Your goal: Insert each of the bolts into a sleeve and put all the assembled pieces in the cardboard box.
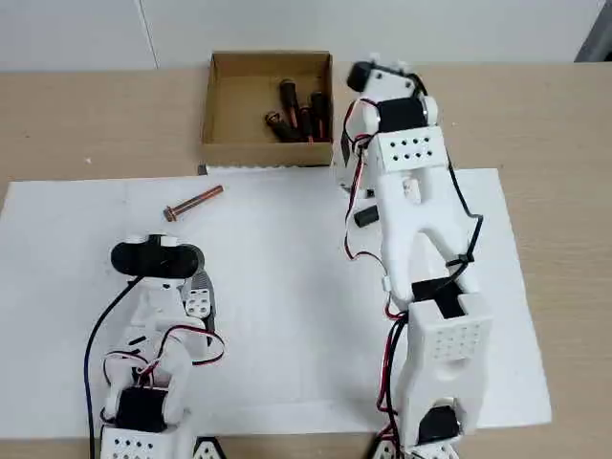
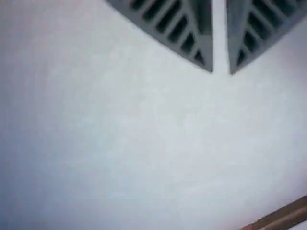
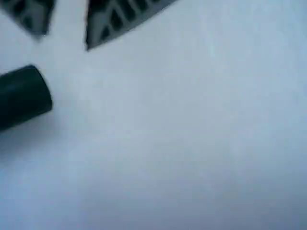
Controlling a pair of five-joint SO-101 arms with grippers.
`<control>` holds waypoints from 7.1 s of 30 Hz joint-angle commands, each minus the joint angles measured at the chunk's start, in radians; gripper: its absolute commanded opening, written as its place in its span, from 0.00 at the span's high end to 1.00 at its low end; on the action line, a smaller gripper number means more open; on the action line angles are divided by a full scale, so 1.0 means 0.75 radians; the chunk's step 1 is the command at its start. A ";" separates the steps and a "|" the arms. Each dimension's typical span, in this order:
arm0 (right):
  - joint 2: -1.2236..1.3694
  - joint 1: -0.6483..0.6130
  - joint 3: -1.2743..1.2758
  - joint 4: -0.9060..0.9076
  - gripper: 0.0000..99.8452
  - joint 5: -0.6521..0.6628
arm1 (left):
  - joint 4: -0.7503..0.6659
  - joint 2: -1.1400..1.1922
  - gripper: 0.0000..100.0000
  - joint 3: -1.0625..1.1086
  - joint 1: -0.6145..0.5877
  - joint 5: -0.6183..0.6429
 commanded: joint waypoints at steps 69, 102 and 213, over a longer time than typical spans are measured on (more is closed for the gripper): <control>-0.457 -0.005 -0.010 0.001 1.00 -0.002 | 0.004 -0.012 0.99 -0.009 0.002 -0.025; -2.362 0.132 1.915 -0.263 1.00 -0.031 | 0.297 0.305 0.99 -0.674 -0.063 0.190; -2.487 0.398 2.050 -0.367 1.00 -0.031 | 0.786 2.895 0.99 -2.820 -0.188 1.191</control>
